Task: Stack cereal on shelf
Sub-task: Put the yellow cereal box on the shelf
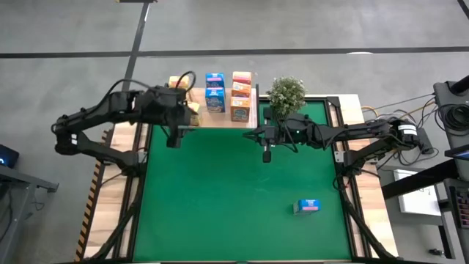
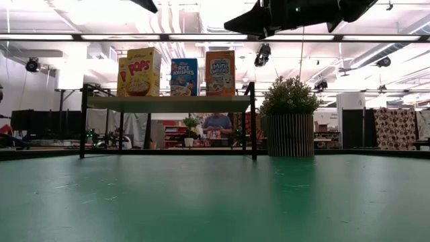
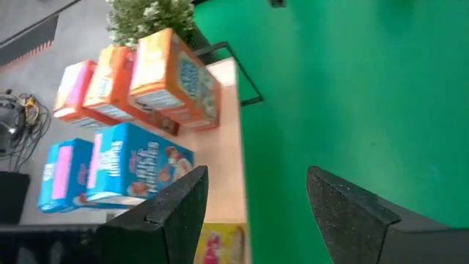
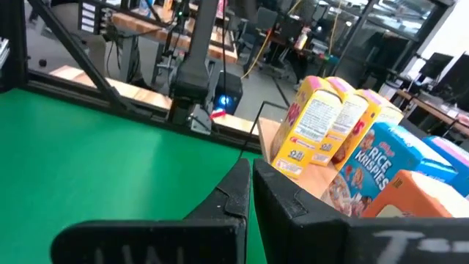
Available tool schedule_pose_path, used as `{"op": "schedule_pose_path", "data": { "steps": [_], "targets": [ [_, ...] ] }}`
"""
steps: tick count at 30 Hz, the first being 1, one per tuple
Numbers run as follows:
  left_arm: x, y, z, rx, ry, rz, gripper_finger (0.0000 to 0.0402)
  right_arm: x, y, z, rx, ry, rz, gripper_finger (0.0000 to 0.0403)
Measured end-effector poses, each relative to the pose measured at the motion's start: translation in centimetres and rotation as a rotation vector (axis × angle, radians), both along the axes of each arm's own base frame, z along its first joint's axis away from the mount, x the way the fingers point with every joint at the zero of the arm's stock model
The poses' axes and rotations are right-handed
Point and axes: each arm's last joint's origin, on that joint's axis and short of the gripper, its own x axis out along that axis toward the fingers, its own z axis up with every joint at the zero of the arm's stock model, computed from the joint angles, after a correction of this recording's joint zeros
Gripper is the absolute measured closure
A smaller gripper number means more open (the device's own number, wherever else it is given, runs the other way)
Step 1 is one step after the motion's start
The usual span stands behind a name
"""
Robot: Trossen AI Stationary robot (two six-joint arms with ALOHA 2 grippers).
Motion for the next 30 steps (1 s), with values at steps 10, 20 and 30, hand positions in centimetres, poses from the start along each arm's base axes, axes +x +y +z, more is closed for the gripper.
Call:
{"op": "schedule_pose_path", "data": {
  "steps": [10,20,30],
  "targets": [
    [1.4,5.5,-1.1,-0.078,0.121,0.108,0.0186,0.0,0.0,-0.1,-0.004,0.016,0.001,0.0394],
    [0.0,8.2,-1.6,-0.141,0.157,0.158,0.0181,0.0,0.0,-0.1,-0.008,0.015,0.001,0.0394],
    [0.2,9.3,-2.4,-0.154,0.200,0.167,0.0166,0.0,0.0,-0.1,-0.006,0.015,0.000,0.0394]
  ]
}}
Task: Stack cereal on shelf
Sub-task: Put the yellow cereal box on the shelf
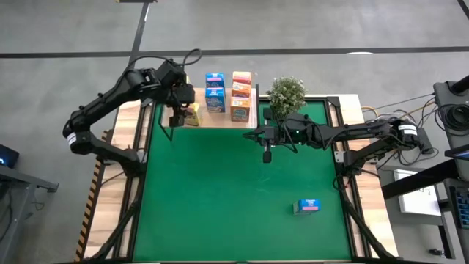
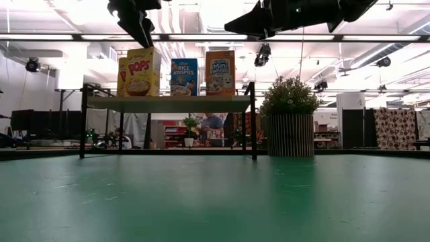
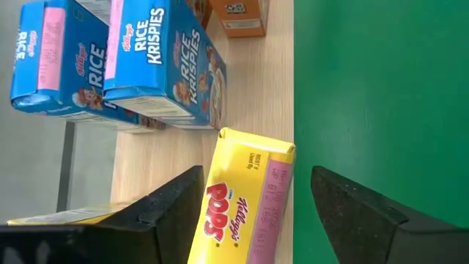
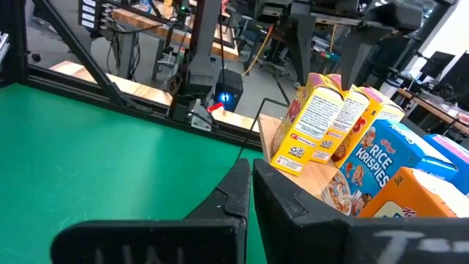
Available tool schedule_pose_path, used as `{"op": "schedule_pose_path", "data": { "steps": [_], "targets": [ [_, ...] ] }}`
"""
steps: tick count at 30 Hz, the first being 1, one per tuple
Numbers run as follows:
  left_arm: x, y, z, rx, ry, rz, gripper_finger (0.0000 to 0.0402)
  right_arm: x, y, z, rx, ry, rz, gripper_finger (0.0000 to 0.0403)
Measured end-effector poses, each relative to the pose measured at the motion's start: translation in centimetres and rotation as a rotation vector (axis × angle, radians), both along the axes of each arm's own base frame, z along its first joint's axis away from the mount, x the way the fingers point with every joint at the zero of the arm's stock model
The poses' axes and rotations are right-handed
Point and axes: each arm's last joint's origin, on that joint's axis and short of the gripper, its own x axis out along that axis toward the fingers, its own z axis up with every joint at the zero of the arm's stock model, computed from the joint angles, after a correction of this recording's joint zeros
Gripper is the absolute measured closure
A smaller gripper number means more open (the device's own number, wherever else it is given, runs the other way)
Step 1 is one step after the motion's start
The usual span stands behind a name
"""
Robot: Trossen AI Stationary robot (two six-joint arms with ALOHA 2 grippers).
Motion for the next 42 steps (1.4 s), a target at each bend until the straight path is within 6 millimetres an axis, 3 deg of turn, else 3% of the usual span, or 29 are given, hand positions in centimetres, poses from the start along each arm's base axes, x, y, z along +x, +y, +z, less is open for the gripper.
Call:
{"op": "schedule_pose_path", "data": {
  "steps": [15,42],
  "targets": [
    [0.7,0.7,-1.1,-0.031,0.061,-0.005,0.0170,0.0,0.0,0.0,-0.002,0.001,-0.002,0.0394],
    [0.6,0.6,-1.0,-0.039,0.056,0.010,0.0171,0.0,0.0,0.0,-0.007,0.003,-0.003,0.0394]
  ]
}}
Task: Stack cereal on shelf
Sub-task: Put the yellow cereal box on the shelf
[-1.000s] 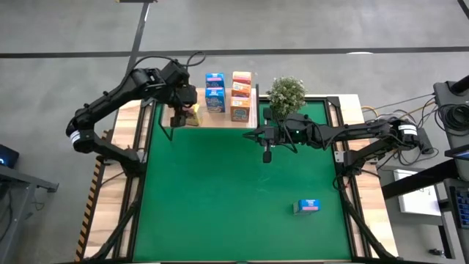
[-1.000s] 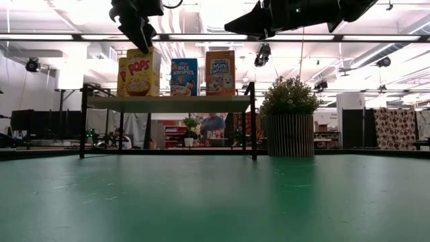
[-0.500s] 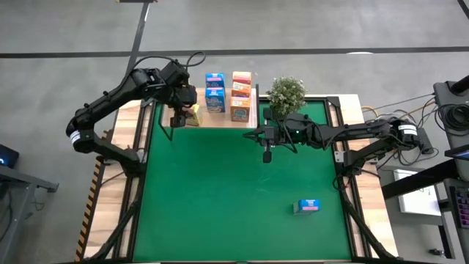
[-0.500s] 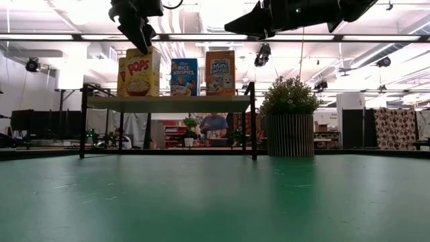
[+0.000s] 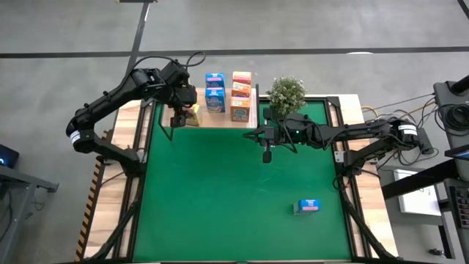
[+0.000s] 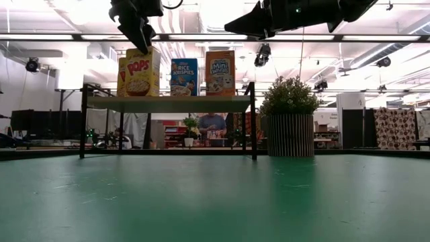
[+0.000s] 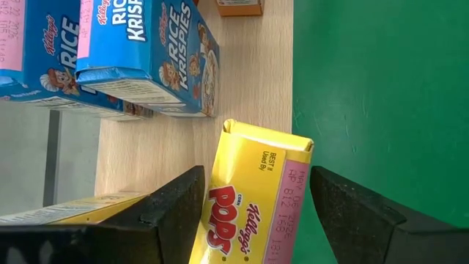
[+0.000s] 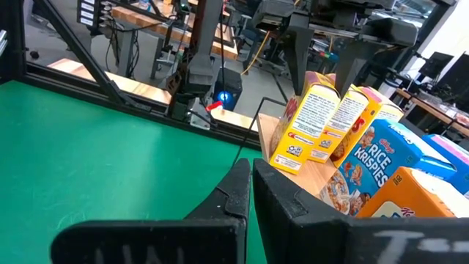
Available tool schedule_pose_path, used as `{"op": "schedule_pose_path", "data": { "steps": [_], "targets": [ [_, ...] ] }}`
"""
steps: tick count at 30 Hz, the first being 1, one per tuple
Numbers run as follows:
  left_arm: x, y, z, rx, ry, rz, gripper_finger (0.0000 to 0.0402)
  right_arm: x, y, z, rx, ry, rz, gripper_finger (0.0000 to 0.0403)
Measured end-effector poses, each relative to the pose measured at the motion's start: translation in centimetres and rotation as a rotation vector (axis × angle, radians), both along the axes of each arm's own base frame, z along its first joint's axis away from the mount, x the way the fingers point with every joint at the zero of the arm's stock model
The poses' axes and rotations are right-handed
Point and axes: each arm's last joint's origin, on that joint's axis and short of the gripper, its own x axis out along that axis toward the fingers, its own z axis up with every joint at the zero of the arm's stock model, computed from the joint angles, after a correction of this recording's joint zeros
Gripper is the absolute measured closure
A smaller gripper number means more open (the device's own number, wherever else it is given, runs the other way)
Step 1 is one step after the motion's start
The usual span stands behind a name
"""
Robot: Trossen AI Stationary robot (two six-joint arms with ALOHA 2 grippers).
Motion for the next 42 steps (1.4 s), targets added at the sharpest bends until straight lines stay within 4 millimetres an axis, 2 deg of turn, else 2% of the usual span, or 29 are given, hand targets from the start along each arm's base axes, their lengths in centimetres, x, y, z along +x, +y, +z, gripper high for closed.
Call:
{"op": "schedule_pose_path", "data": {
  "steps": [42],
  "targets": [
    [-0.02,-0.03,0.01,-0.012,-0.004,0.020,0.0171,0.00,-0.02,0.00,0.001,0.000,-0.007,0.0394]
  ]
}}
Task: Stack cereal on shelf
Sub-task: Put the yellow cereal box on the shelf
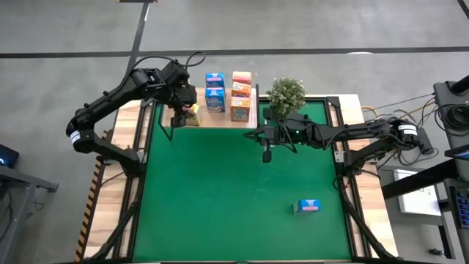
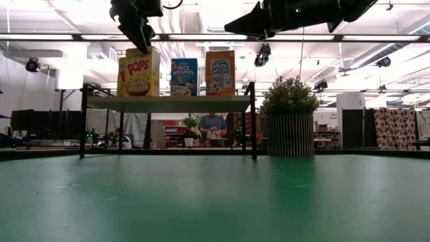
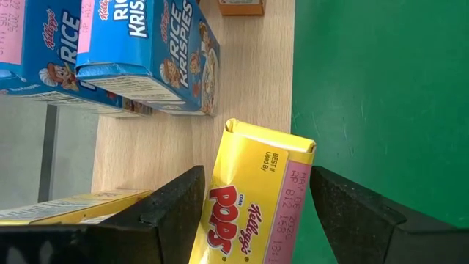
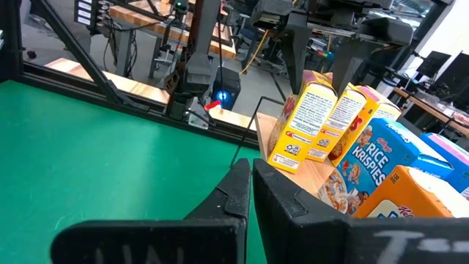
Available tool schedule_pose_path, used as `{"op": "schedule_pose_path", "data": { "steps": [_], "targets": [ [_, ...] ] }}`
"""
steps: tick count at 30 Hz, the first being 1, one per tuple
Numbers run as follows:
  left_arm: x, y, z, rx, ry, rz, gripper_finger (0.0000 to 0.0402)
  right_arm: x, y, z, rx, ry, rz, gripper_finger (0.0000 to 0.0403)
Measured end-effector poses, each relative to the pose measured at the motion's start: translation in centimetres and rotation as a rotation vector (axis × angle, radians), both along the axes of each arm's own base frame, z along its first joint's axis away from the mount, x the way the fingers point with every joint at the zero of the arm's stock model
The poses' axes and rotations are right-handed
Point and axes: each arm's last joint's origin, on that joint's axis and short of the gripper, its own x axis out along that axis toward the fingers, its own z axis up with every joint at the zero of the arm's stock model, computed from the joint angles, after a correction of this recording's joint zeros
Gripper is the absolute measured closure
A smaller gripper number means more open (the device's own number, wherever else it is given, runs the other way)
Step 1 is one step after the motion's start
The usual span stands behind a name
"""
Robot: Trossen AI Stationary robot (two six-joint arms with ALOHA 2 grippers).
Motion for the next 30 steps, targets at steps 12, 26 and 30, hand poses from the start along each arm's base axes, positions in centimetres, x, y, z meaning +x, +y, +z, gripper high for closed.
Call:
{"op": "schedule_pose_path", "data": {
  "steps": [12,26,30],
  "targets": [
    [0.0,0.0,0.0,-0.004,0.000,0.006,0.0244,0.0,0.0,0.0,0.000,0.000,-0.001,0.0394],
    [-1.4,-0.9,0.3,-0.043,0.044,0.054,0.0262,0.0,0.0,0.0,0.000,0.000,-0.001,0.0394],
    [-2.2,-1.4,1.1,-0.054,0.063,0.062,0.0262,0.0,0.0,0.0,0.000,0.000,-0.001,0.0394]
  ]
}}
